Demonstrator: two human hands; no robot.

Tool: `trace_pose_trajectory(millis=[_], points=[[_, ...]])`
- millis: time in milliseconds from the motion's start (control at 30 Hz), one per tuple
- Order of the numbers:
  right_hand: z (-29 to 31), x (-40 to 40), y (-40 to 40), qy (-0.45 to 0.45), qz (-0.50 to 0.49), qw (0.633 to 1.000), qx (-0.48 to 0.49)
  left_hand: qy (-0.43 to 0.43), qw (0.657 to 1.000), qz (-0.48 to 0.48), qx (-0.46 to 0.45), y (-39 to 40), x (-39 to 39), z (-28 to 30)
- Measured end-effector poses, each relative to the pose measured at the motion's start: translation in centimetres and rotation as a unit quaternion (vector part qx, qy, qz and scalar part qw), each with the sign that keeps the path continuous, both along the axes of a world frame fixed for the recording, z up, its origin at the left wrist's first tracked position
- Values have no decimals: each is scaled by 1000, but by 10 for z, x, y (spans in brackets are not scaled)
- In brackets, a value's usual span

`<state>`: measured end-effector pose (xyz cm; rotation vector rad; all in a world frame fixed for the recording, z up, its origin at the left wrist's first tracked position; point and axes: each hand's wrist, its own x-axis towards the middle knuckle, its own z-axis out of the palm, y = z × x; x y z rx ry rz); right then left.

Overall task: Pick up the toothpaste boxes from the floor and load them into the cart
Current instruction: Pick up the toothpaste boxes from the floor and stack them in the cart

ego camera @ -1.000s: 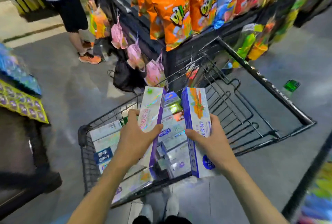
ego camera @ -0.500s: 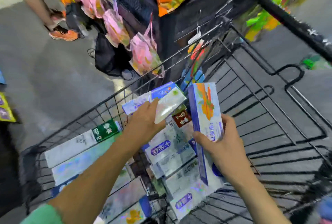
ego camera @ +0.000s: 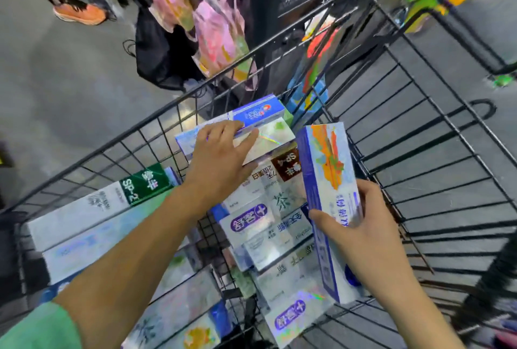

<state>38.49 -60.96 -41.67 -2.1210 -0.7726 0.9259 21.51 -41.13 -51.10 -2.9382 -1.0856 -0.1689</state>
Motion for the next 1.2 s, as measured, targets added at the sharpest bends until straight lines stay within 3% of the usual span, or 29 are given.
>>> trace_pose_trajectory(millis=[200, 300, 400, 467, 533, 600, 733, 967, 1200], points=[[-7, 1, 12, -148, 182, 972, -13, -114, 985, 79, -99, -4, -36, 18], [-9, 0, 33, -234, 334, 912, -32, -167, 976, 107, -93, -9, -68, 26], [-16, -6, 63, -306, 473, 823, -79, -176, 975, 110, -83, -13, -95, 25], [-26, -10, 82, -350, 537, 764, -74, -168, 976, 110, -86, -17, -108, 22], [-37, -14, 95, -375, 562, 735, -64, -157, 977, 110, -93, -21, -116, 20], [-45, -19, 100, -378, 554, 740, -53, -144, 979, 105, -94, -26, -119, 18], [-61, -20, 93, -376, 492, 785, 11, -123, 983, 96, -97, -36, -122, 12], [-70, -13, 77, -393, 456, 798, 39, -93, 983, 120, -100, -54, -120, 15], [-25, -67, 76, -375, 471, 792, 105, -41, 971, 210, -104, -92, -156, 52]])
